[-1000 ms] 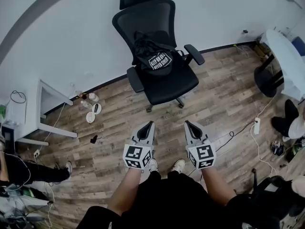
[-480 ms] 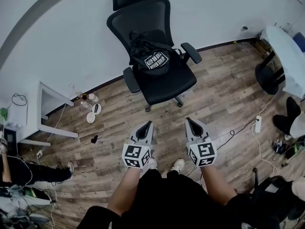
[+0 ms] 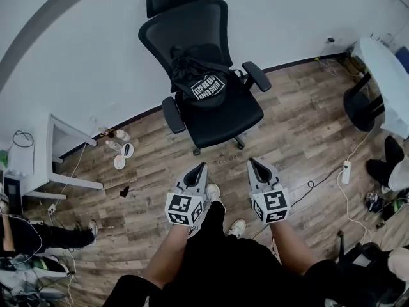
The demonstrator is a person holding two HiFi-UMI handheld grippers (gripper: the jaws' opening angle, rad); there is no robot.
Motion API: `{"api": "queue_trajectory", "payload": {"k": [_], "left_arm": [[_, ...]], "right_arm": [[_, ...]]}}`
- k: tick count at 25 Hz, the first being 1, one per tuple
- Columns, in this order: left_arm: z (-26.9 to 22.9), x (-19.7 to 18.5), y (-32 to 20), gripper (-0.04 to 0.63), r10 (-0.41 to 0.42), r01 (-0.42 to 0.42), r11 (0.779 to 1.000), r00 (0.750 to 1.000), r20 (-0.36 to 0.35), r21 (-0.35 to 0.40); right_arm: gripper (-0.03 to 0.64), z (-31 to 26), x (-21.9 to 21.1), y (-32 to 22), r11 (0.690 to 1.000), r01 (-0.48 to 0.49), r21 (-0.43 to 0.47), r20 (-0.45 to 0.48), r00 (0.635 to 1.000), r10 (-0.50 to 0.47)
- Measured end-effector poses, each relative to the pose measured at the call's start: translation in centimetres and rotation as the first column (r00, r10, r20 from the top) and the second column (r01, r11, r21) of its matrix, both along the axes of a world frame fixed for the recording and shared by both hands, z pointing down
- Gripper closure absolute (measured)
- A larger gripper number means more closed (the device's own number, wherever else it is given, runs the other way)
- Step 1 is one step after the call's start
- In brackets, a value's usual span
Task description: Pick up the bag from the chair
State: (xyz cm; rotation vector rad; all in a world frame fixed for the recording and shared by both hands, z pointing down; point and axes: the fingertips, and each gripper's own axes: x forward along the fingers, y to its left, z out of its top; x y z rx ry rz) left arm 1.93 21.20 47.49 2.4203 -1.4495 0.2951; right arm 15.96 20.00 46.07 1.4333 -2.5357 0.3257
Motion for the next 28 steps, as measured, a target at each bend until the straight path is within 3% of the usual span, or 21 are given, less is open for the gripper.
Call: {"api": "queue_trajectory", "payload": {"k": [11, 24, 28], "left_arm": [[0.8, -1.5, -9.0, 0.571, 0.075, -0.076, 0.996, 0.997, -0.022, -0.043], [-0.1, -7.1, -17.9, 0.571, 0.045, -0.047, 0.999, 0.995, -0.088, -0.022], [0.2, -9.1, -20.4, 0.571, 0.014, -0.016, 1.0, 0.998, -0.065, -0.025]], "right_arm": [[0.597, -1.8, -3.1, -11.5, 1.0, -0.017, 0.013, -0.012, 1.0, 0.017], [0.597, -0.9, -7.3, -18.7, 1.0, -0.009, -0.02, -0.069, 0.998, 0.007], [0.597, -0.3, -8.5, -21.1, 0.999, 0.034, -0.034, -0.081, 0.996, -0.036]]}}
